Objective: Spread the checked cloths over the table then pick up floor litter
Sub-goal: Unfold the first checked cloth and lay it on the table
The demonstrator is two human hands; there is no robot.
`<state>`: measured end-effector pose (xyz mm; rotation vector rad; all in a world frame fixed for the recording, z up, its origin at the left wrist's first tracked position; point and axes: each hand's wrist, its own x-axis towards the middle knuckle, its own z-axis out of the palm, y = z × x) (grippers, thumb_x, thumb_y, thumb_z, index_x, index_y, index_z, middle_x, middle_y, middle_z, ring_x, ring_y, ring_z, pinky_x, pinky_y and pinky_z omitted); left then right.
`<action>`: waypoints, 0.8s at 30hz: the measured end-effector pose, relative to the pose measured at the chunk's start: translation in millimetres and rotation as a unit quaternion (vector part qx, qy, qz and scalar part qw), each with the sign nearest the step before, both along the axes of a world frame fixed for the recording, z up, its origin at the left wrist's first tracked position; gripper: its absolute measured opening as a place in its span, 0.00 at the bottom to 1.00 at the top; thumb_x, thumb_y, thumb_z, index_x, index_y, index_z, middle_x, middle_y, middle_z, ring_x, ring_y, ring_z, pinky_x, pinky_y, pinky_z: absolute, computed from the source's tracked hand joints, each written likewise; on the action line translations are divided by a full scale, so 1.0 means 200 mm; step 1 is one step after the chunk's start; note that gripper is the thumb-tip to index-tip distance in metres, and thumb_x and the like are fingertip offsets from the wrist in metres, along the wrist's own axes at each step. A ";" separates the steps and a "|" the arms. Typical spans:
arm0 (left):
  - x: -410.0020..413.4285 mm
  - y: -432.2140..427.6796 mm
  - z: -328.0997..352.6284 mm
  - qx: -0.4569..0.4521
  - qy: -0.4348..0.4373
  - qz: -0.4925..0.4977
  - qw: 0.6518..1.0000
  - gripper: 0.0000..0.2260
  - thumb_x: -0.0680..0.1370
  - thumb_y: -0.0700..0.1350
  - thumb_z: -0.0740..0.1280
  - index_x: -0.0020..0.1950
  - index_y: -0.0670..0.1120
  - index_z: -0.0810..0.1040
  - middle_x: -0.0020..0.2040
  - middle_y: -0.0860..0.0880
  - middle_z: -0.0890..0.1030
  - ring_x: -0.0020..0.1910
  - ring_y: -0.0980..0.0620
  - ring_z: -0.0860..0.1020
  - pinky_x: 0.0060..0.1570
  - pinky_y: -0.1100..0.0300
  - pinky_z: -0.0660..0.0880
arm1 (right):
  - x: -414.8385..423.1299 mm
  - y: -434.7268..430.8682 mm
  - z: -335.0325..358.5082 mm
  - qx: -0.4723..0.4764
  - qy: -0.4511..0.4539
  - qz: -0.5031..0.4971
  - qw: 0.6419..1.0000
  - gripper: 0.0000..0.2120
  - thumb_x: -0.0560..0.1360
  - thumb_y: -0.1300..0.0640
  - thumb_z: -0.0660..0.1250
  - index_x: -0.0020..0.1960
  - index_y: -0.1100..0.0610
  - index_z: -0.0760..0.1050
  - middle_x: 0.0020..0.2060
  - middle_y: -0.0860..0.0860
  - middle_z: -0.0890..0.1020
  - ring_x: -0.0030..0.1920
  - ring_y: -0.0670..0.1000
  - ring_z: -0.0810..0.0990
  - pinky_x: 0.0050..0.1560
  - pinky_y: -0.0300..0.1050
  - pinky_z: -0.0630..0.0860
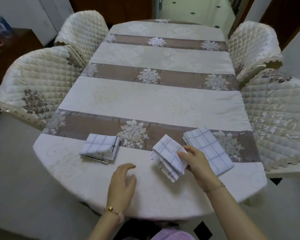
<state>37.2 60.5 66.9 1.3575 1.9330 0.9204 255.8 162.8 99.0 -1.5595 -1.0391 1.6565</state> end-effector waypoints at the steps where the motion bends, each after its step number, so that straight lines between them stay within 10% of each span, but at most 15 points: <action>1: 0.03 0.05 0.07 -0.029 -0.106 0.023 0.994 0.10 0.74 0.47 0.63 0.55 0.53 0.75 0.58 0.53 0.76 0.58 0.57 0.74 0.59 0.64 0.68 | 0.00 -0.01 0.02 -0.011 0.032 -0.010 0.999 0.09 0.75 0.61 0.66 0.54 0.62 0.77 0.42 0.54 0.82 0.38 0.49 0.80 0.33 0.40 0.76; 4: 0.09 0.20 0.21 -0.116 -0.348 0.036 0.929 0.24 0.70 0.52 0.69 0.64 0.51 0.71 0.62 0.52 0.74 0.62 0.55 0.73 0.63 0.56 0.71 | -0.04 -0.04 0.06 -0.034 0.113 -0.021 0.993 0.11 0.76 0.60 0.65 0.56 0.63 0.77 0.44 0.55 0.83 0.40 0.49 0.81 0.35 0.41 0.77; 7: 0.10 0.27 0.27 -0.150 -0.457 0.012 0.877 0.15 0.75 0.49 0.67 0.60 0.46 0.77 0.60 0.44 0.79 0.60 0.47 0.78 0.54 0.52 0.77 | -0.08 -0.07 0.07 -0.054 0.171 -0.033 0.983 0.13 0.76 0.60 0.65 0.58 0.64 0.76 0.49 0.57 0.83 0.46 0.52 0.81 0.38 0.43 0.79; 15: 0.09 0.32 0.30 -0.131 -0.415 0.073 0.897 0.06 0.79 0.41 0.62 0.51 0.42 0.78 0.45 0.44 0.80 0.41 0.50 0.78 0.35 0.58 0.79 | -0.15 -0.15 0.09 0.035 0.047 -0.018 0.998 0.16 0.78 0.49 0.61 0.65 0.46 0.72 0.63 0.41 0.75 0.63 0.41 0.73 0.66 0.48 0.69; 24: -0.02 0.33 0.29 -0.113 -0.394 0.047 0.911 0.08 0.78 0.41 0.63 0.55 0.41 0.78 0.47 0.44 0.81 0.44 0.47 0.80 0.34 0.58 0.79 | -0.25 -0.17 0.10 0.023 0.073 -0.040 0.996 0.08 0.76 0.63 0.64 0.53 0.57 0.79 0.47 0.53 0.85 0.47 0.52 0.84 0.43 0.43 0.81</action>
